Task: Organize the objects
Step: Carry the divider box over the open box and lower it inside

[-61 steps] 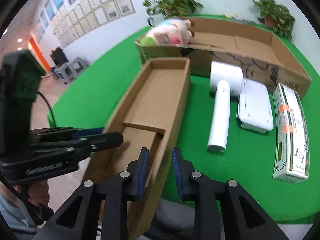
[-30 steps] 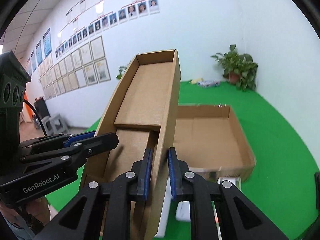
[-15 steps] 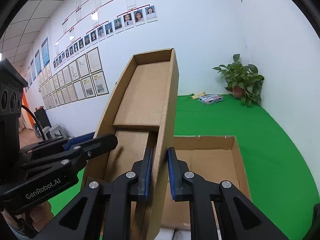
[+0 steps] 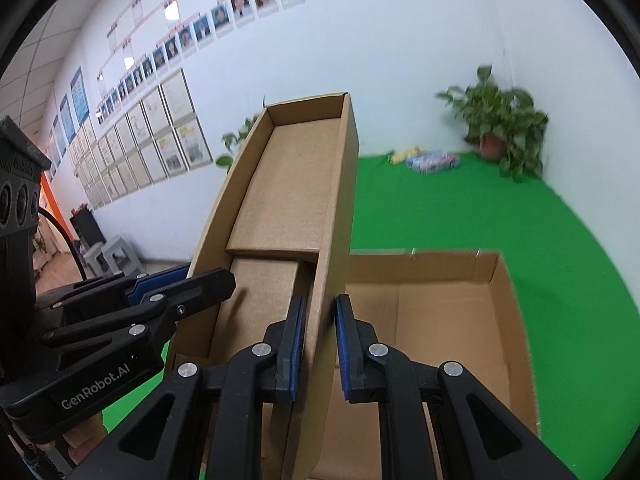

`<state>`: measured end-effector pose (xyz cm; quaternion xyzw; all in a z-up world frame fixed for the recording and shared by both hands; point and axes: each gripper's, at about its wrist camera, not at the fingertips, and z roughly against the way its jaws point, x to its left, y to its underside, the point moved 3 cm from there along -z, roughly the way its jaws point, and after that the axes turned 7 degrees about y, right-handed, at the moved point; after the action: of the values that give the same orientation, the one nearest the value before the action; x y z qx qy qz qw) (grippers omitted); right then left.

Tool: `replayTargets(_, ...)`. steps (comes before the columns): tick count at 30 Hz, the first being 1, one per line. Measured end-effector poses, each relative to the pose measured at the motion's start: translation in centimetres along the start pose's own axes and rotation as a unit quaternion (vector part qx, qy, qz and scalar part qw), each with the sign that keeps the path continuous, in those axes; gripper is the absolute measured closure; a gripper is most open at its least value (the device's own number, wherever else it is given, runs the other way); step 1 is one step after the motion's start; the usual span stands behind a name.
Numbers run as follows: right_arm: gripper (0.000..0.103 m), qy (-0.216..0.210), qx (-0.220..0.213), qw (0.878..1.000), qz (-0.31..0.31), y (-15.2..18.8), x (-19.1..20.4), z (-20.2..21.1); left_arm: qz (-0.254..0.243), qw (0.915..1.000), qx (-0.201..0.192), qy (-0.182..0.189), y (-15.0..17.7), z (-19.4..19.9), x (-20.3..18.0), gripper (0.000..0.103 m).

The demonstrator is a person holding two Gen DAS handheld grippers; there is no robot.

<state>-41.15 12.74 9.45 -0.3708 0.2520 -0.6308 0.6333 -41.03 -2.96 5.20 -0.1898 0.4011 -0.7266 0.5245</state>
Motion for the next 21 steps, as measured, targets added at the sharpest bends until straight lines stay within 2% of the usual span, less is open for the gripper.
replayTargets(5, 0.090, -0.008, 0.055, 0.998, -0.010, 3.9, -0.9, -6.4, 0.003, 0.9984, 0.053, -0.018, 2.8, -3.9, 1.8, 0.089)
replayTargets(9, 0.090, -0.015, 0.086, 0.996, -0.024, 7.6, -1.3, -10.6, 0.010, 0.9930, 0.108, -0.045, 6.4, -7.2, 2.9, 0.089)
replayTargets(12, 0.090, -0.015, 0.108, 0.994, -0.026, 9.5, -1.4, -13.4, 0.019, 0.9898, 0.132, -0.052, 7.5, -8.8, 3.8, 0.090)
replayTargets(21, 0.090, -0.010, 0.153, 0.987, -0.047, 14.0, -0.8, -17.9, 0.025, 0.9785, 0.193, -0.070, 10.4, -11.4, 4.5, 0.090)
